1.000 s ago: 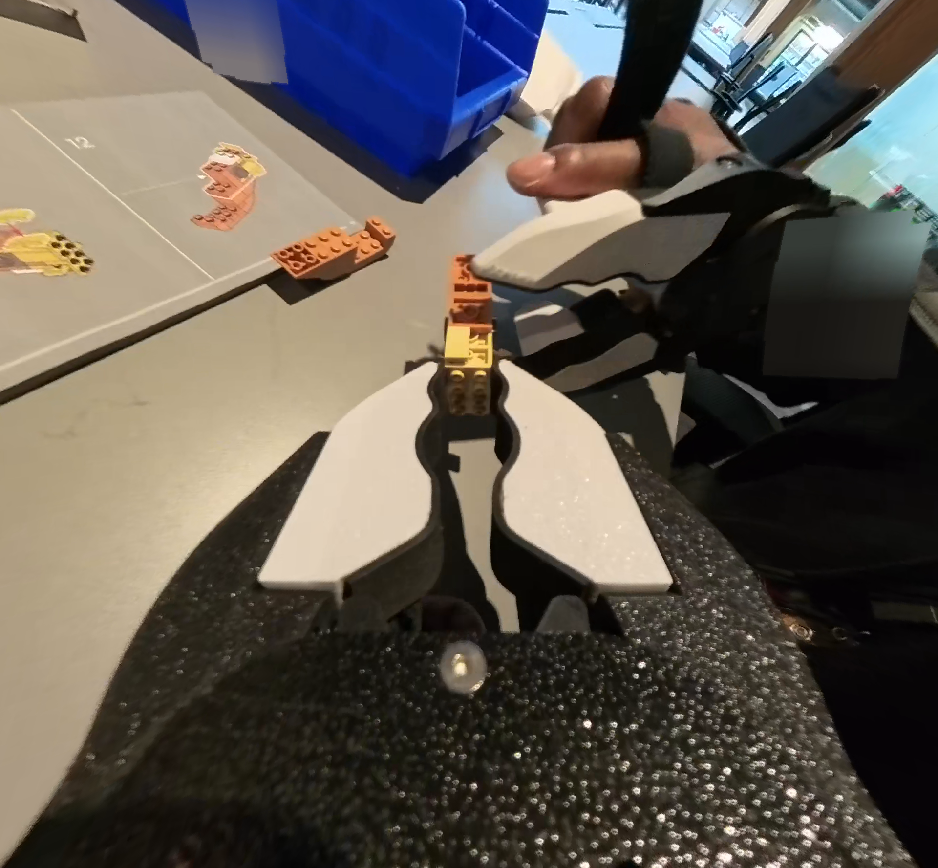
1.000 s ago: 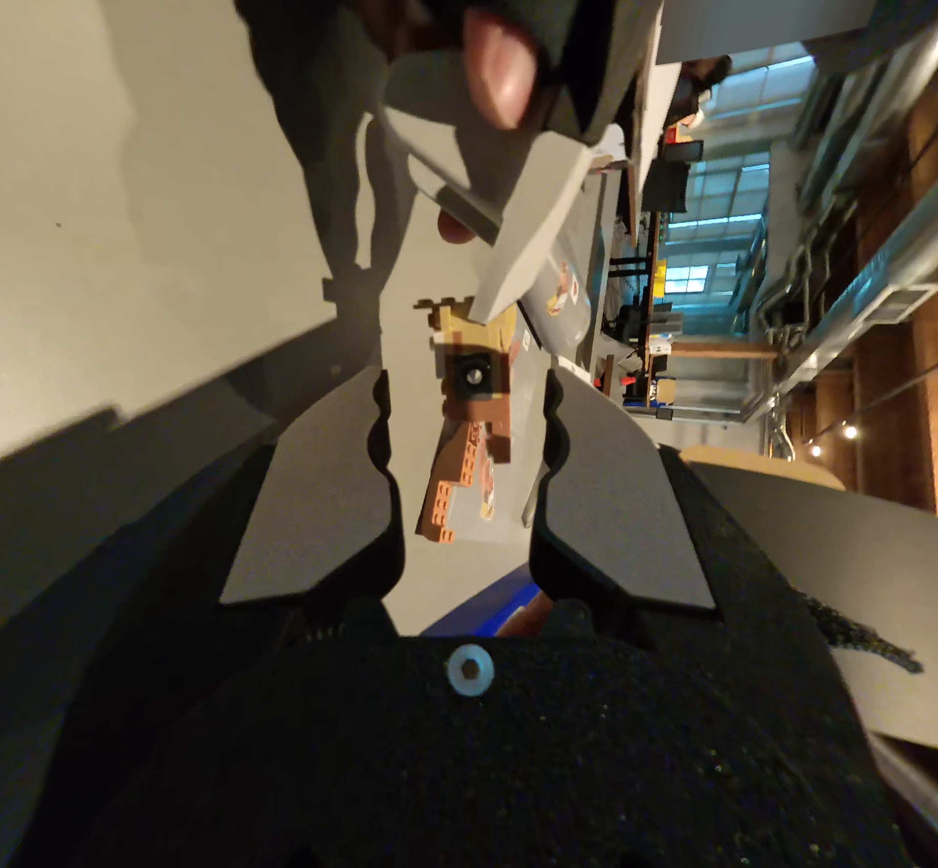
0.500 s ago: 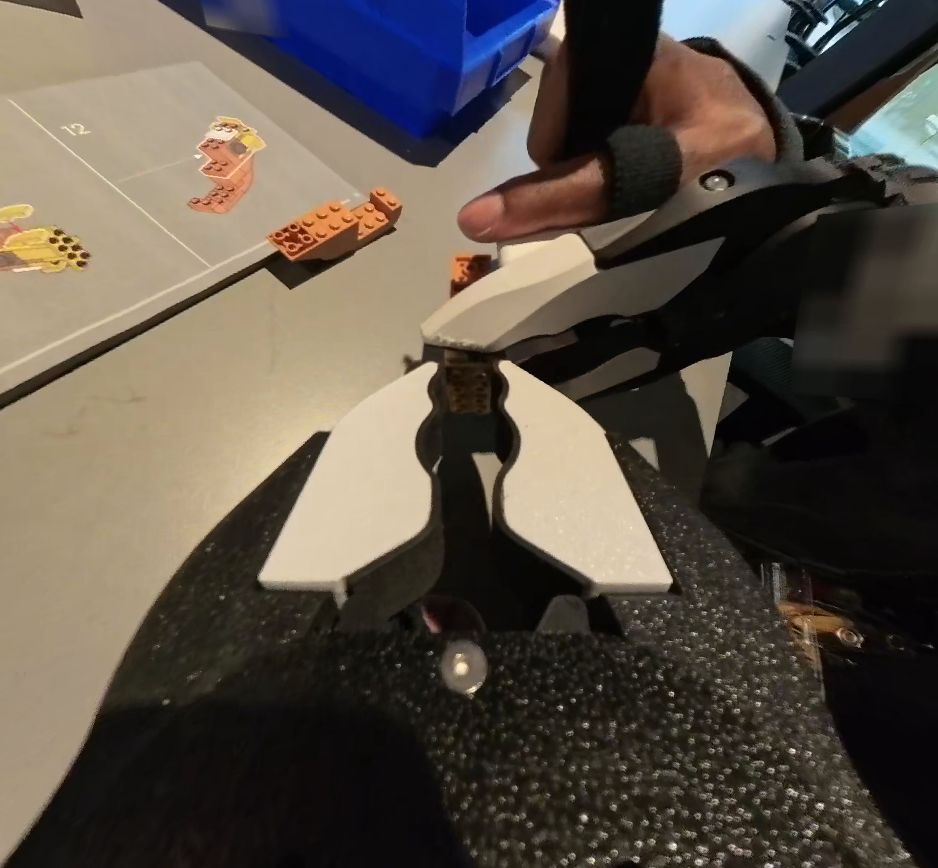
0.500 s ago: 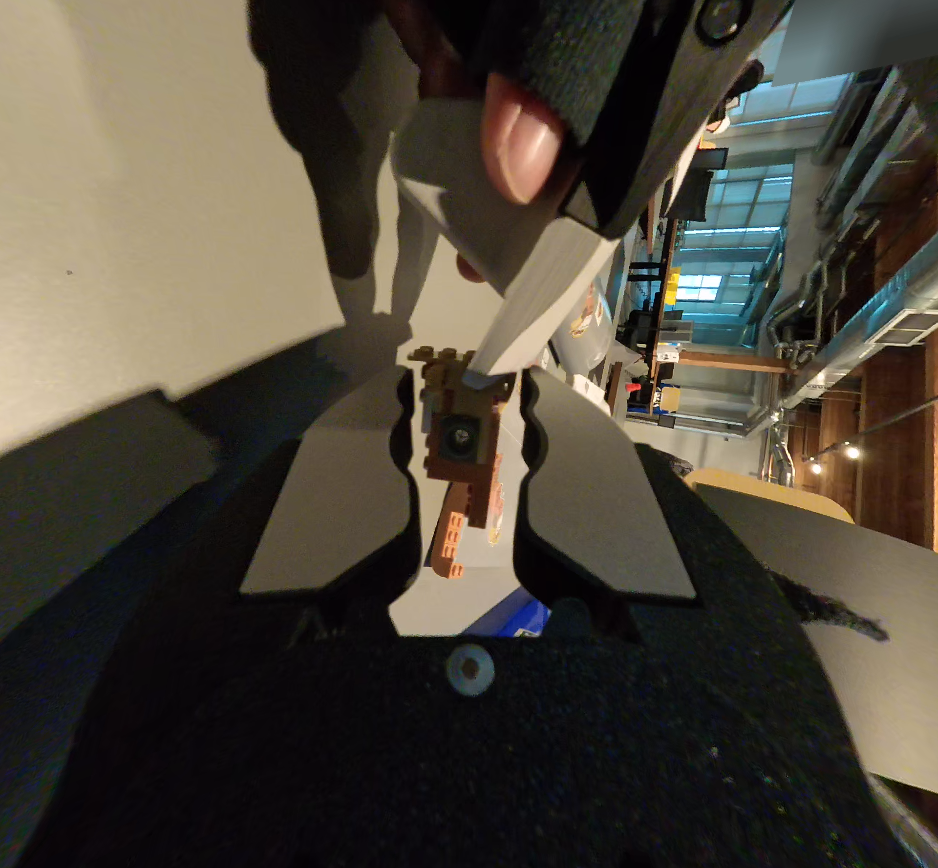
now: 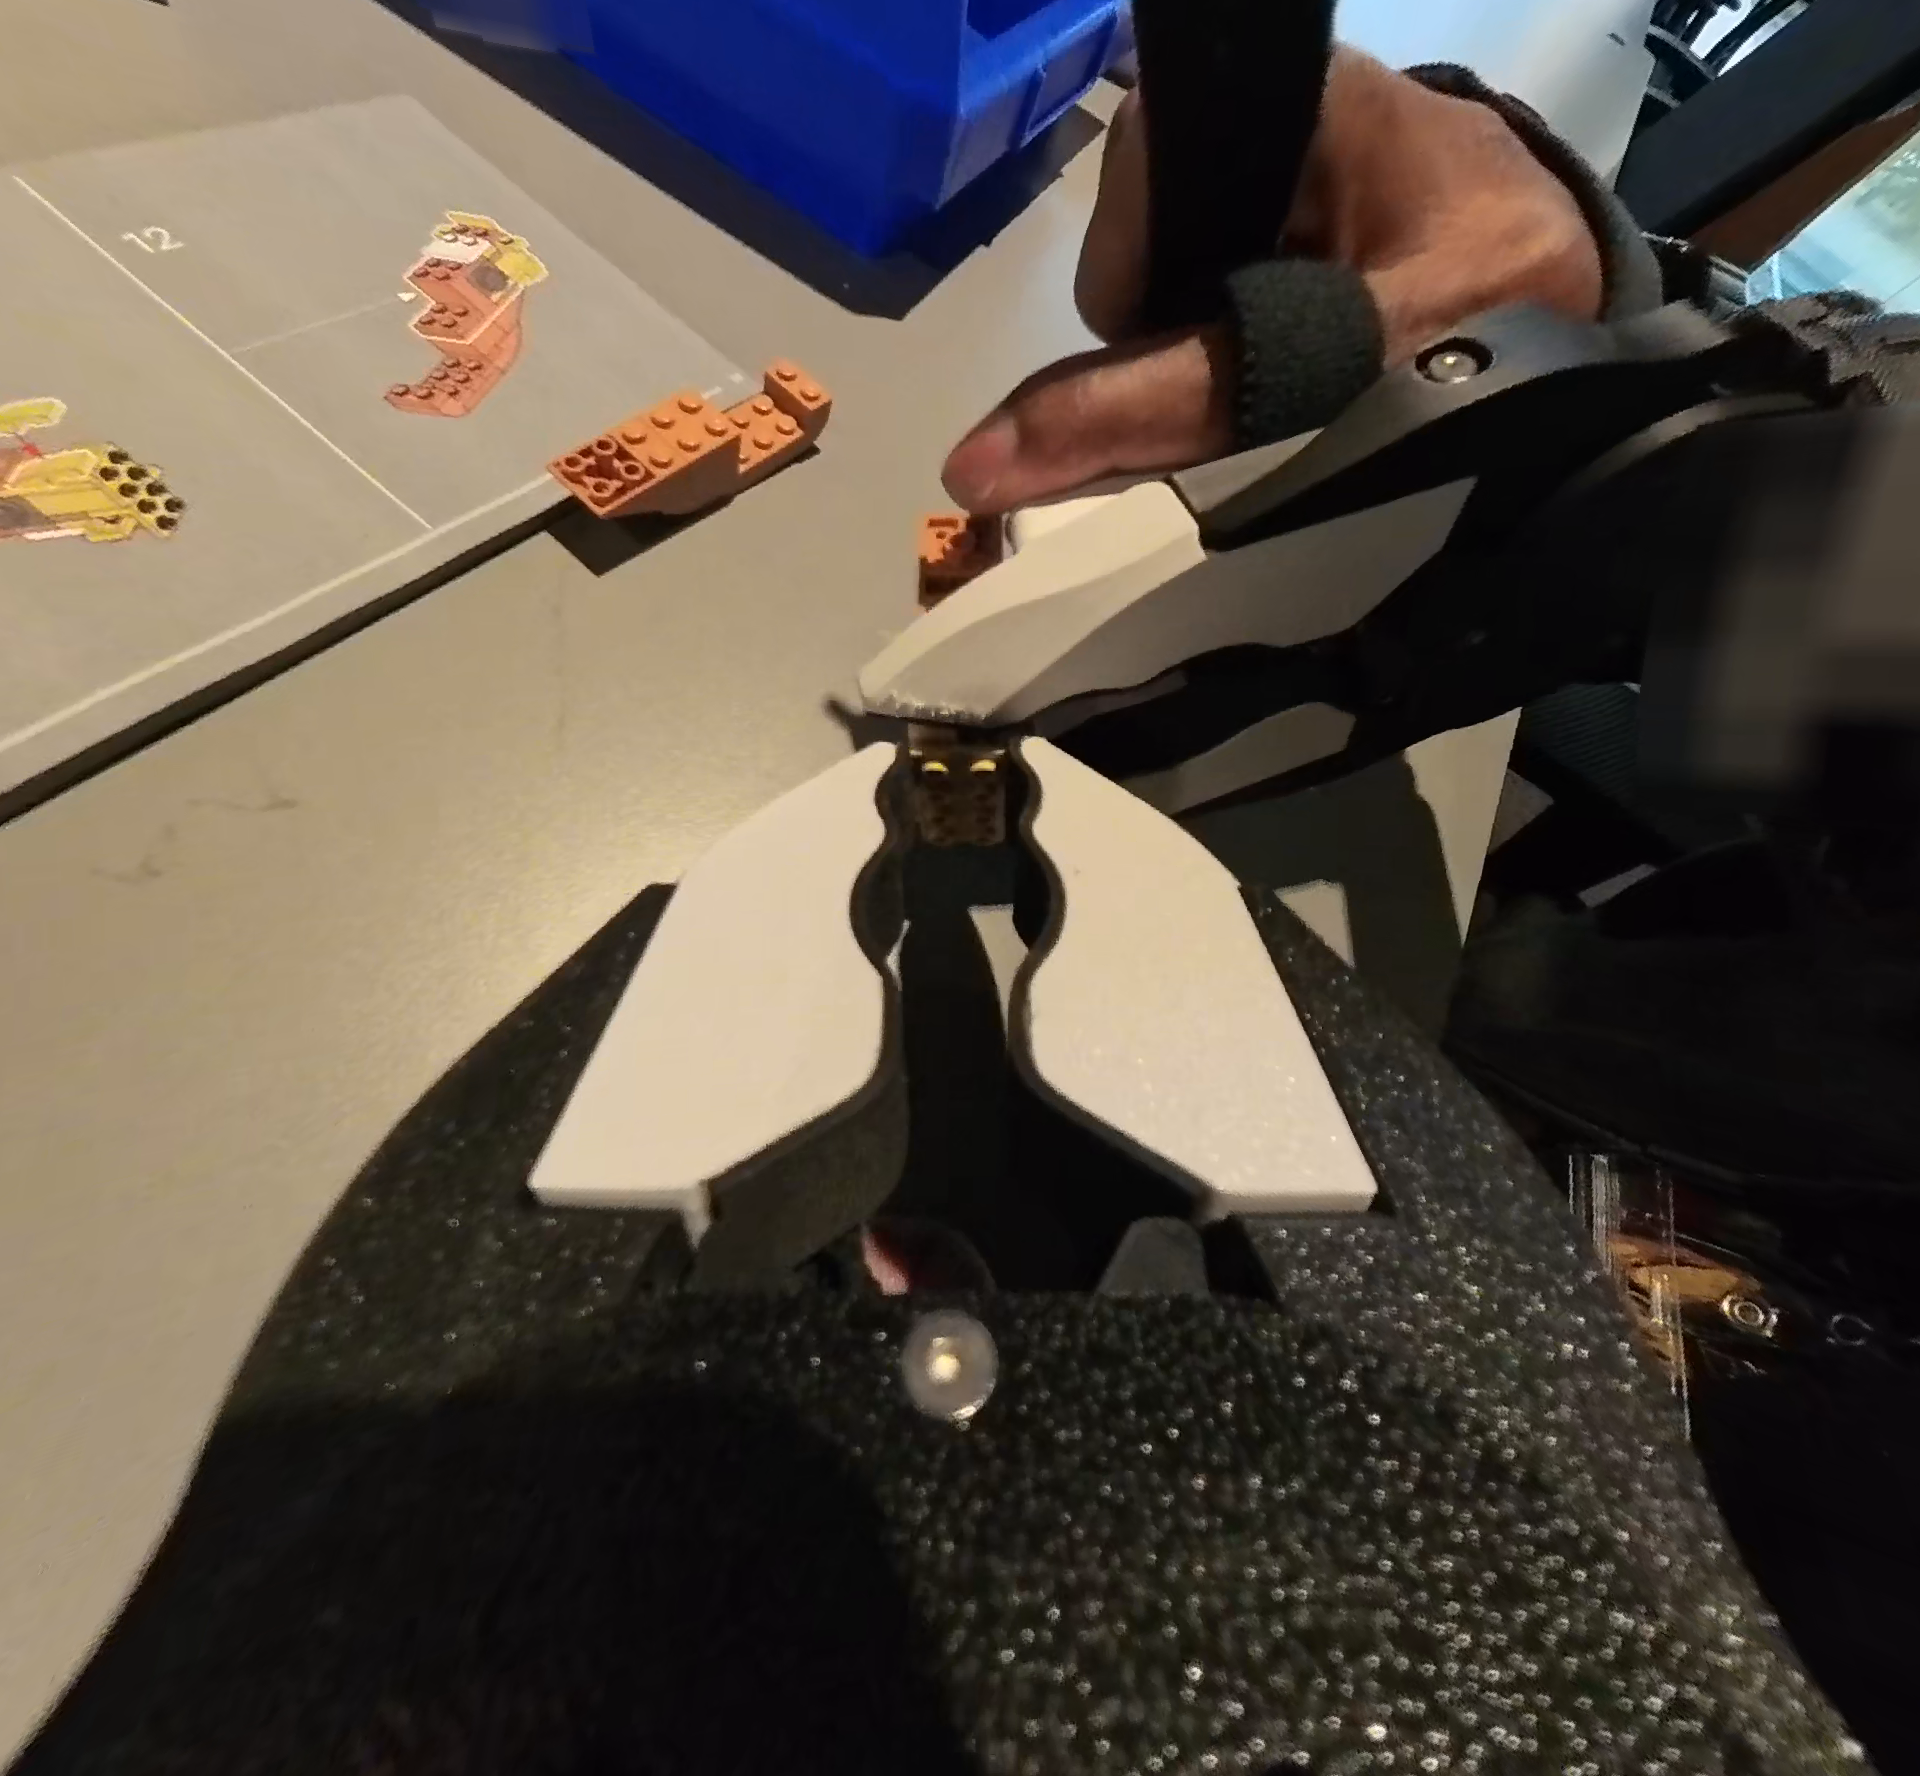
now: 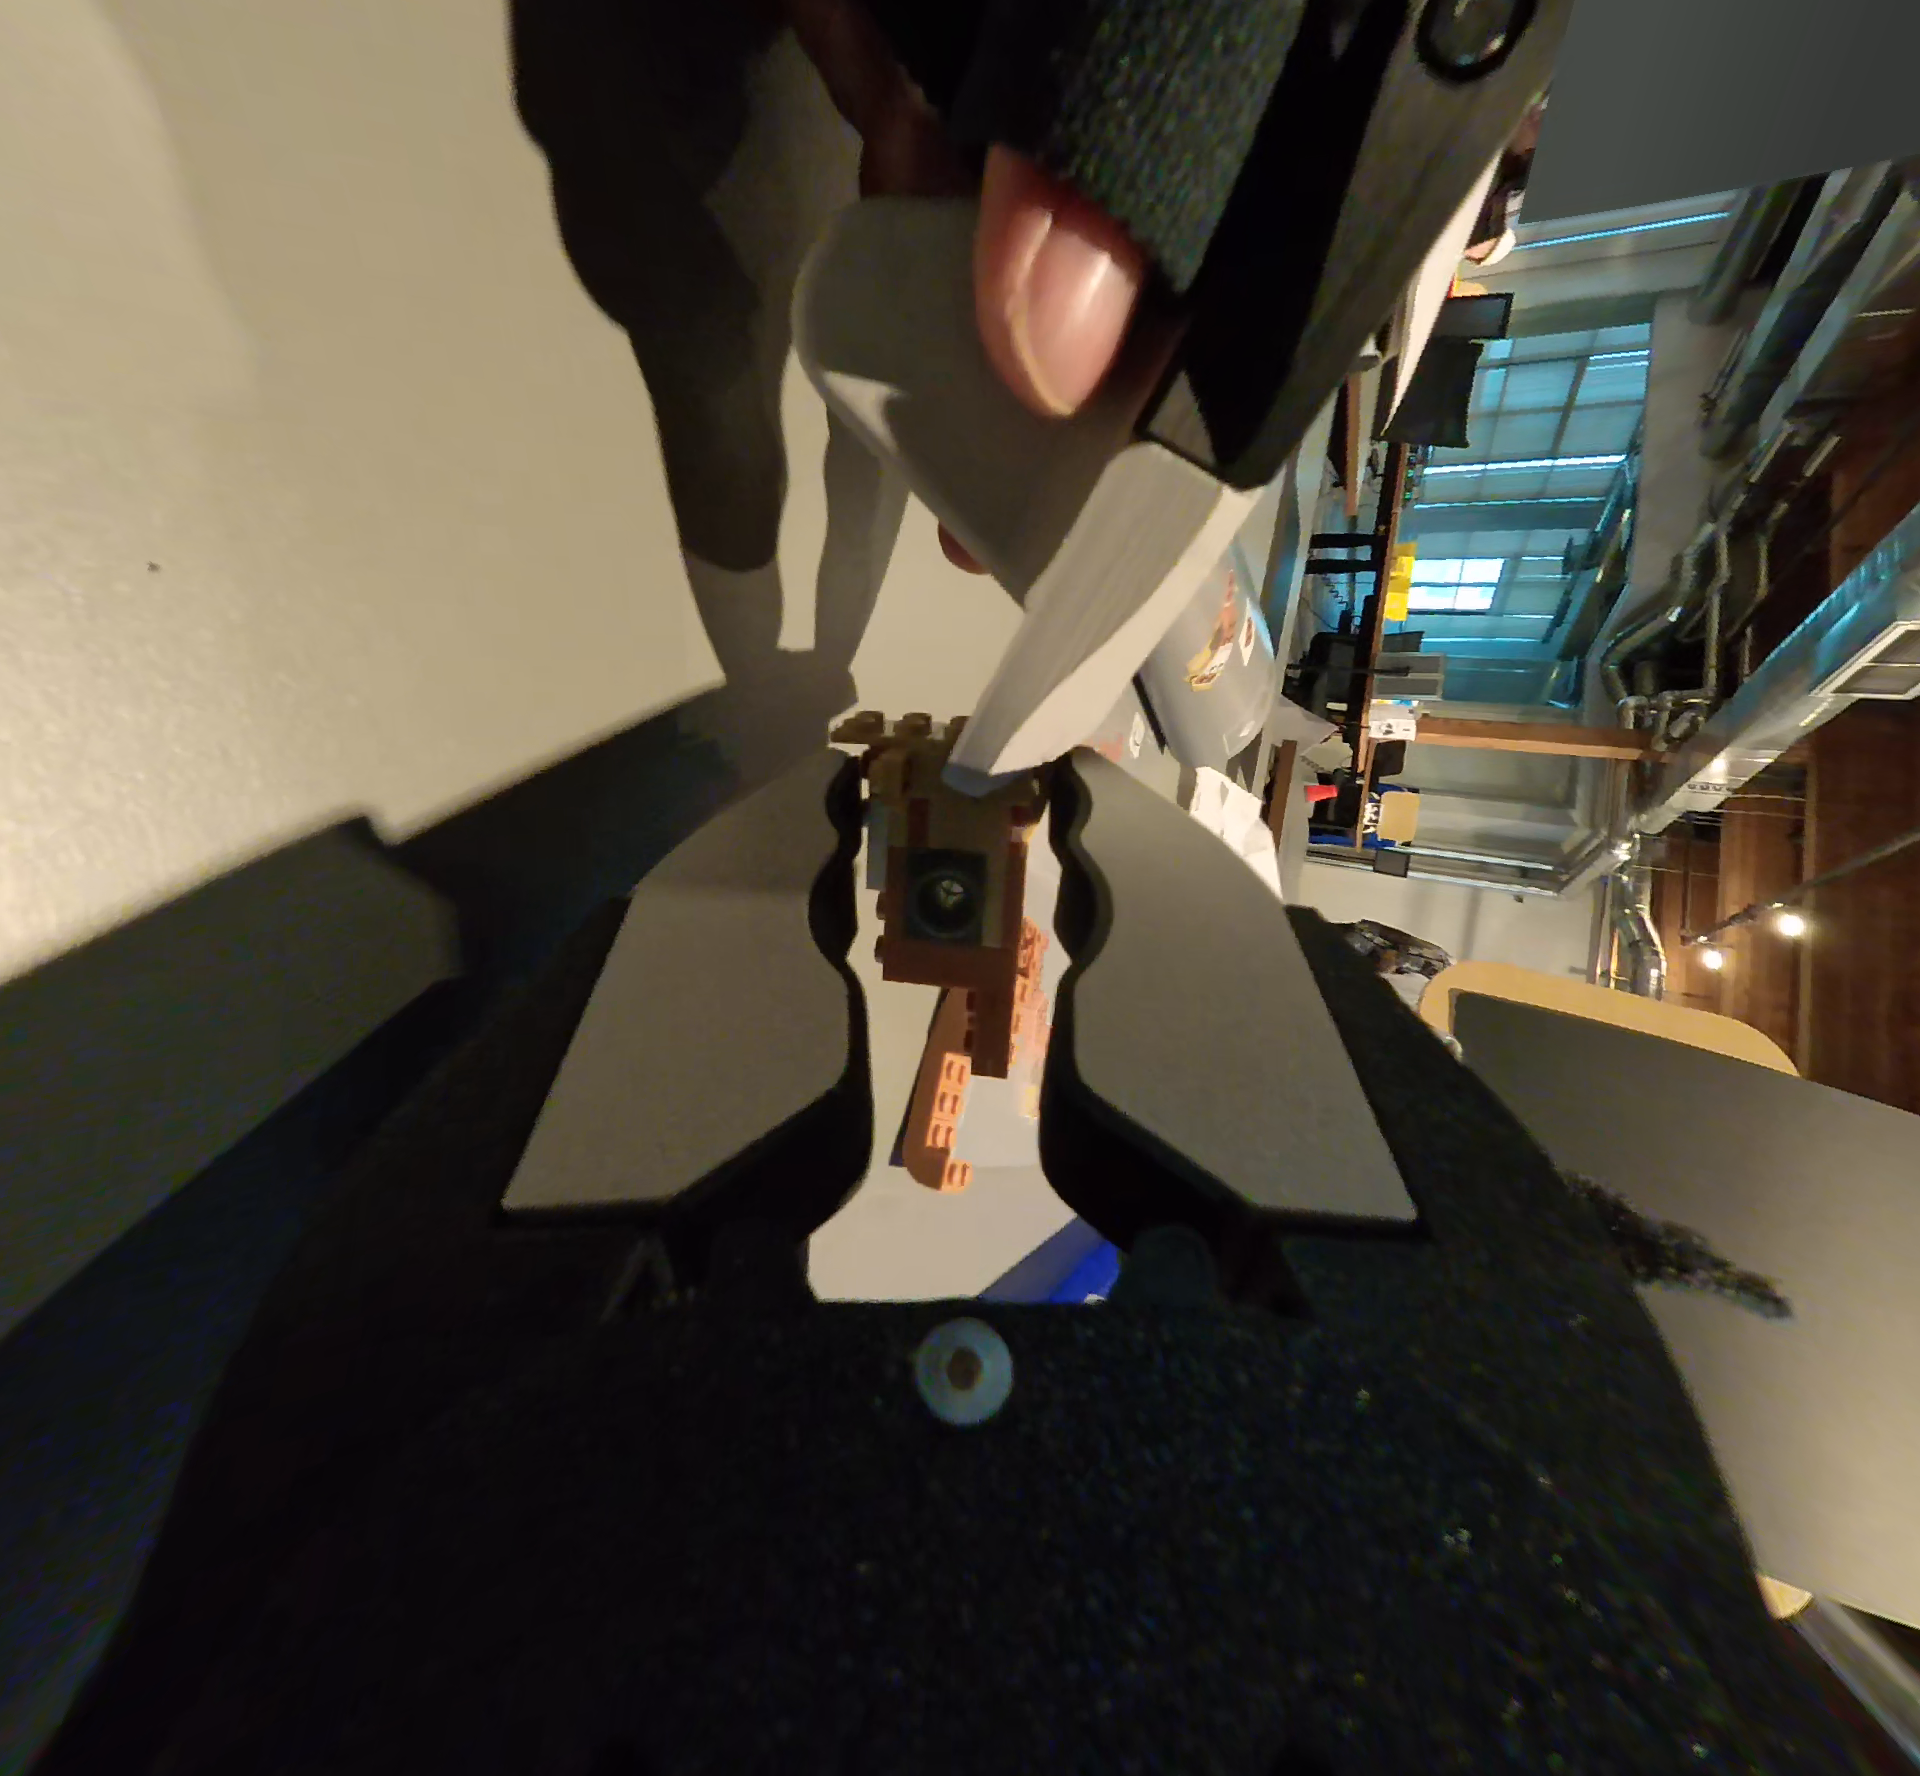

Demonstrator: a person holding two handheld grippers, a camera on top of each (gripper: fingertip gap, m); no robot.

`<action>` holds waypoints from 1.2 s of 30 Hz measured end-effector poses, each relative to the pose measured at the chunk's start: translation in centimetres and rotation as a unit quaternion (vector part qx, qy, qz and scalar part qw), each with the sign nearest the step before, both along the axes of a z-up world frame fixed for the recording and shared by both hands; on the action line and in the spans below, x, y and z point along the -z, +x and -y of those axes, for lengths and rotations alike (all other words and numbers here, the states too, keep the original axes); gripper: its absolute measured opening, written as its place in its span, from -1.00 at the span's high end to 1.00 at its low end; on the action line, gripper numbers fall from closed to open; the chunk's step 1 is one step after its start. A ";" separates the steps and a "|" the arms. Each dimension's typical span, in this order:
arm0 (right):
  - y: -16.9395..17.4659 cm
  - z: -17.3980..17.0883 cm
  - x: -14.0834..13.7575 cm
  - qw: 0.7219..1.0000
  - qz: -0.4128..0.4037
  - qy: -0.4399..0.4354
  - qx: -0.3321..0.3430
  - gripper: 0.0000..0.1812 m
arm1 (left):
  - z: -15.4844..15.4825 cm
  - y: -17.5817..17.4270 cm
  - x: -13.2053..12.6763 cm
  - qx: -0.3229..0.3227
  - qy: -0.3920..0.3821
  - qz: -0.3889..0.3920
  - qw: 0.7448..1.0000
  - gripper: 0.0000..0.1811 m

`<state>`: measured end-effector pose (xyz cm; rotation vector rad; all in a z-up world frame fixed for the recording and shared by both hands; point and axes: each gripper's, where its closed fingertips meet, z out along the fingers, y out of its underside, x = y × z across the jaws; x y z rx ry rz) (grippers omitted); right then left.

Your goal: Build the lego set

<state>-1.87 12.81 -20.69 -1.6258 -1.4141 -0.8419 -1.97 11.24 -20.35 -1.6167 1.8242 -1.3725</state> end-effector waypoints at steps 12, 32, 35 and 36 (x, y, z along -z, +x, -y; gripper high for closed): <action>0.1 -0.1 0.3 1.000 -0.023 -0.006 0.008 0.62 | 0.0 0.1 0.3 -0.004 0.018 -0.004 1.000 0.82; 4.2 7.4 0.6 0.880 -0.382 -0.178 0.221 0.58 | -1.6 -0.3 1.9 -0.031 0.142 -0.030 0.989 0.82; 3.6 7.1 1.3 0.858 -0.415 -0.199 0.226 0.59 | -1.7 -0.4 1.9 -0.036 0.152 -0.028 0.987 0.81; 3.5 7.0 1.5 0.853 -0.424 -0.200 0.228 0.59 | -1.8 -0.4 1.9 -0.039 0.155 -0.028 0.987 0.80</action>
